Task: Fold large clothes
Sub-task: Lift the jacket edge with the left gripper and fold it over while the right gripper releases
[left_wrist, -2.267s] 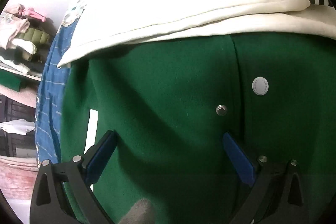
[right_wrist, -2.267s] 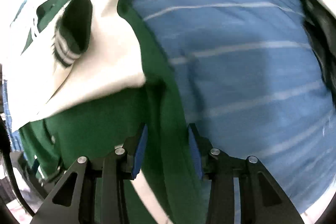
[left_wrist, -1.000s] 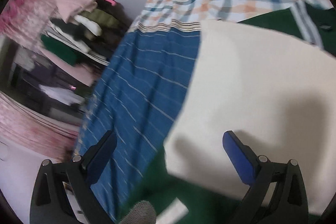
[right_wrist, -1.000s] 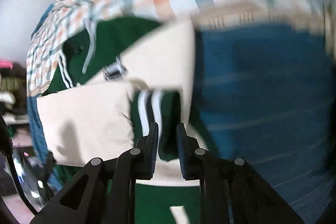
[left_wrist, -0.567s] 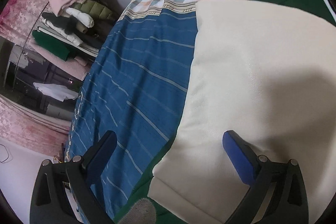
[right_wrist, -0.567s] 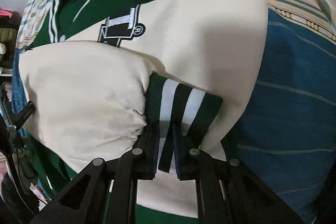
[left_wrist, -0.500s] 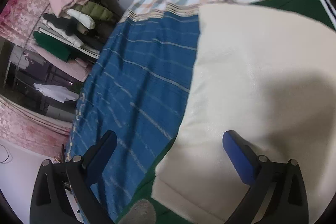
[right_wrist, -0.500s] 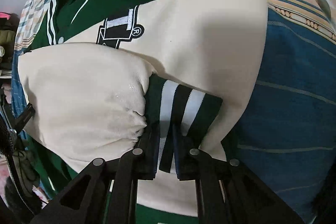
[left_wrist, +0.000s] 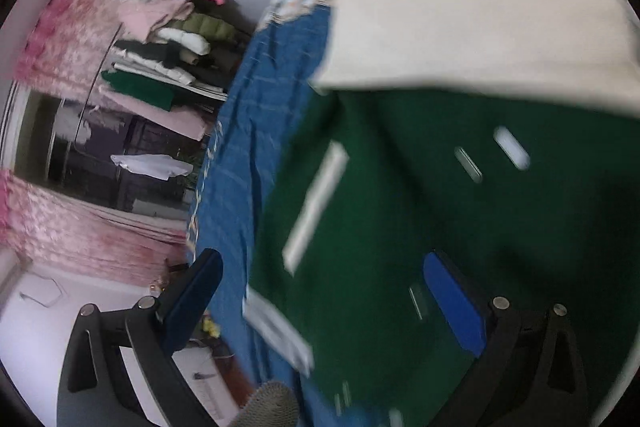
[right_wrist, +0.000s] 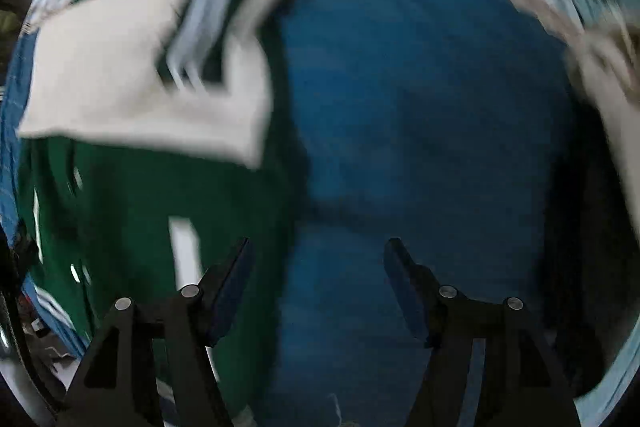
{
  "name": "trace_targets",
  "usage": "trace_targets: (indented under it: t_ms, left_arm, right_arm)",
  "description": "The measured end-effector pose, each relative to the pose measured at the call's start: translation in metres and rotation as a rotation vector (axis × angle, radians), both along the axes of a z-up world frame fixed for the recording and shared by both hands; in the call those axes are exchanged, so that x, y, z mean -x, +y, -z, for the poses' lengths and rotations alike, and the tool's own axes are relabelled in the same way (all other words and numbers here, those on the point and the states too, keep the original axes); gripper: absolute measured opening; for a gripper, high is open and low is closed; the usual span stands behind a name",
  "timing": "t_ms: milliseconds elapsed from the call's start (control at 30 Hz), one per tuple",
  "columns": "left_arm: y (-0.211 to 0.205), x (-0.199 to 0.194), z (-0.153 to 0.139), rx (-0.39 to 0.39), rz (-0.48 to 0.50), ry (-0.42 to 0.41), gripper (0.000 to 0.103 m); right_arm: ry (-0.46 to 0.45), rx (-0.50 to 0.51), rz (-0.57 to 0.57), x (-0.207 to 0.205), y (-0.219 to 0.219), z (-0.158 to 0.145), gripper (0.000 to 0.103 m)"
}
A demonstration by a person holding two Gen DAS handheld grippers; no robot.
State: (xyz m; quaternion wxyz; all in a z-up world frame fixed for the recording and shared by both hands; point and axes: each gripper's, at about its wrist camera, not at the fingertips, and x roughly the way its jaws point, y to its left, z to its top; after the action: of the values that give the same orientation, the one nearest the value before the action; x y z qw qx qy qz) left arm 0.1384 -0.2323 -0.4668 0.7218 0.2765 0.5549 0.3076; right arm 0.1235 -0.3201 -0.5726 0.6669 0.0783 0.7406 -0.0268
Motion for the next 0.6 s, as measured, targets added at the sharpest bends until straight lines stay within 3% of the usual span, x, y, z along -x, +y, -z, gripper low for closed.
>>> trace_targets:
  t_ms: [133, 200, 300, 433, 533, 600]
  left_arm:
    - [-0.069, 0.063, 0.018, 0.0, 0.031, 0.126, 0.103]
    - [-0.107, 0.09, 0.027, 0.039, 0.046, 0.185, 0.103]
    - [-0.148, 0.116, 0.034, 0.061, 0.086, 0.202, 0.103]
    - [-0.192, 0.124, 0.055, 0.003, 0.18, 0.195, 0.103]
    - [-0.204, 0.119, 0.079, -0.005, 0.181, 0.21, 0.103]
    - [-0.202, 0.109, 0.106, -0.053, 0.178, 0.239, 0.103]
  right_arm:
    - [0.065, 0.011, 0.032, 0.066, -0.045, 0.003, 0.069]
    - [0.096, 0.017, 0.059, 0.095, -0.074, 0.005, 0.069]
    - [0.126, 0.03, 0.083, 0.12, -0.105, 0.01, 0.069]
    - [0.145, 0.043, 0.118, 0.138, -0.144, 0.014, 0.069]
    - [0.136, 0.037, 0.15, 0.138, -0.163, 0.013, 0.069]
    - [0.139, 0.007, 0.183, 0.137, -0.177, 0.013, 0.069]
